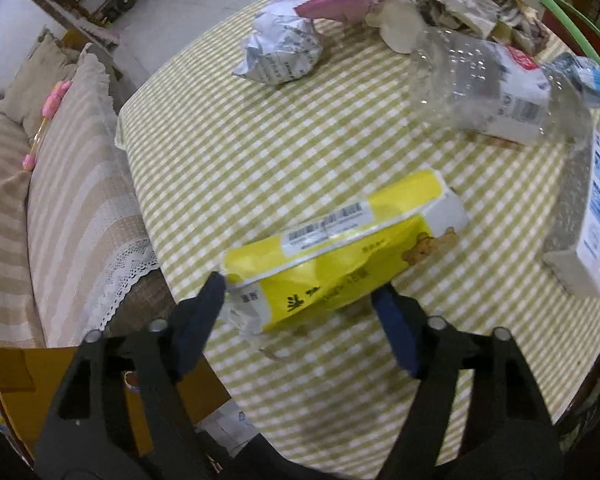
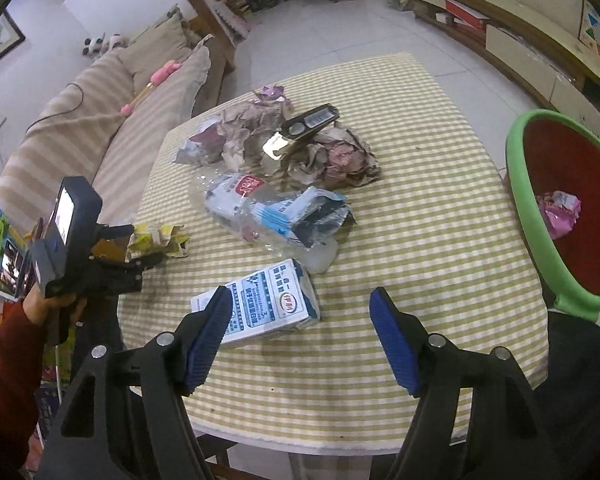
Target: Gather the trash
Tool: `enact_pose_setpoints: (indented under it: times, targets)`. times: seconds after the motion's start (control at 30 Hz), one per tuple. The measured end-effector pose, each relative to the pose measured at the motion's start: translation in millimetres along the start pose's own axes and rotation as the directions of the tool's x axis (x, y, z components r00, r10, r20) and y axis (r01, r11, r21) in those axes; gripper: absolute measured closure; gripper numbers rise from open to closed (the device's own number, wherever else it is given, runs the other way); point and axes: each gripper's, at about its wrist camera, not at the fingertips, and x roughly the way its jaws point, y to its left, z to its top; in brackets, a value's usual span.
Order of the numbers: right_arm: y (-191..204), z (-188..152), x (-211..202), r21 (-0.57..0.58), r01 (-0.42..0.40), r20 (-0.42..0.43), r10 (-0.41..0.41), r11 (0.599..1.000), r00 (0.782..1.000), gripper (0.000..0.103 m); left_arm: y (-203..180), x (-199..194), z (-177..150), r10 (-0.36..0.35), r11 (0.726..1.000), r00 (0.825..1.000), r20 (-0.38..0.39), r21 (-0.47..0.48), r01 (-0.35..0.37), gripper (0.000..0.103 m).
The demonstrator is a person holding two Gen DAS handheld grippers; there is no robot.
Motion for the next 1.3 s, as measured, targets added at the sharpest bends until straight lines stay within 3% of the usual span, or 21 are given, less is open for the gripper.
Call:
enact_pose_setpoints:
  times: [0.07,0.17,0.23,0.37,0.43,0.53,0.63,0.67,0.73,0.93,1.03,1.13,1.3]
  targets:
    - [2.6,0.6,1.9,-0.011,0.004,-0.004,-0.004,1.000,1.000,0.034,7.2,-5.8,-2.1,0.008,0.999,1.000,0.016,-0.039,-0.007,0.057]
    - [10.9,6.0,7.2,-0.043,0.010,-0.007,-0.010,0.999,1.000,0.034,13.8,-15.4,-7.7,-0.020,0.994,0.999,0.027,-0.104,0.022,0.080]
    - [17.6,11.7,10.6,-0.076,0.019,-0.005,-0.019,0.997,1.000,0.034,18.9,-21.2,-11.6,-0.081,0.982,0.996,0.038,-0.168,0.086,0.089]
    - [34.9,28.6,18.9,-0.184,0.045,0.000,-0.046,0.982,0.999,0.034,11.7,-27.1,-15.6,-0.180,0.957,0.983,0.035,-0.224,0.184,0.089]
    - [41.0,36.0,25.6,-0.231,0.074,0.005,-0.075,0.970,0.997,0.034,4.6,-29.8,-17.2,-0.171,0.960,0.984,0.042,-0.219,0.176,0.083]
    - [38.4,44.9,40.5,-0.237,0.107,-0.010,-0.113,0.965,0.994,0.034,-0.4,-33.9,-17.2,-0.189,0.950,0.980,0.064,-0.240,0.199,0.051]
    - [25.9,48.5,55.8,-0.170,0.079,-0.045,-0.088,0.982,0.995,0.035,-2.7,-38.5,-15.2,-0.220,0.930,0.972,0.086,-0.283,0.236,0.044]
    - [22.7,48.7,60.3,-0.149,0.069,-0.057,-0.078,0.986,0.995,0.037,-3.7,-38.9,-15.6,-0.222,0.927,0.971,0.089,-0.290,0.239,0.040]
    - [15.3,48.1,69.2,-0.104,0.046,-0.082,-0.055,0.993,0.995,0.061,-2.2,-37.4,-9.1,-0.212,0.926,0.973,0.094,-0.299,0.231,0.035]
    - [7.3,42.0,47.1,-0.050,-0.004,-0.018,0.003,0.999,1.000,0.070,6.3,-28.7,2.7,-0.211,0.904,0.972,0.100,-0.357,0.233,0.034]
    - [5.3,38.5,32.4,-0.032,-0.020,0.011,0.021,0.999,1.000,0.070,11.6,-24.8,11.8,-0.201,0.910,0.974,0.100,-0.350,0.223,0.032]
    - [2.1,31.6,20.8,-0.023,-0.027,0.026,0.028,0.999,0.999,0.070,10.7,-30.2,13.1,-0.187,0.920,0.976,0.108,-0.328,0.213,0.022]
    - [-3.9,19.8,13.8,0.004,-0.037,0.019,0.037,0.999,0.999,0.070,5.9,-23.5,24.3,-0.169,0.943,0.984,0.061,-0.279,0.179,0.021]
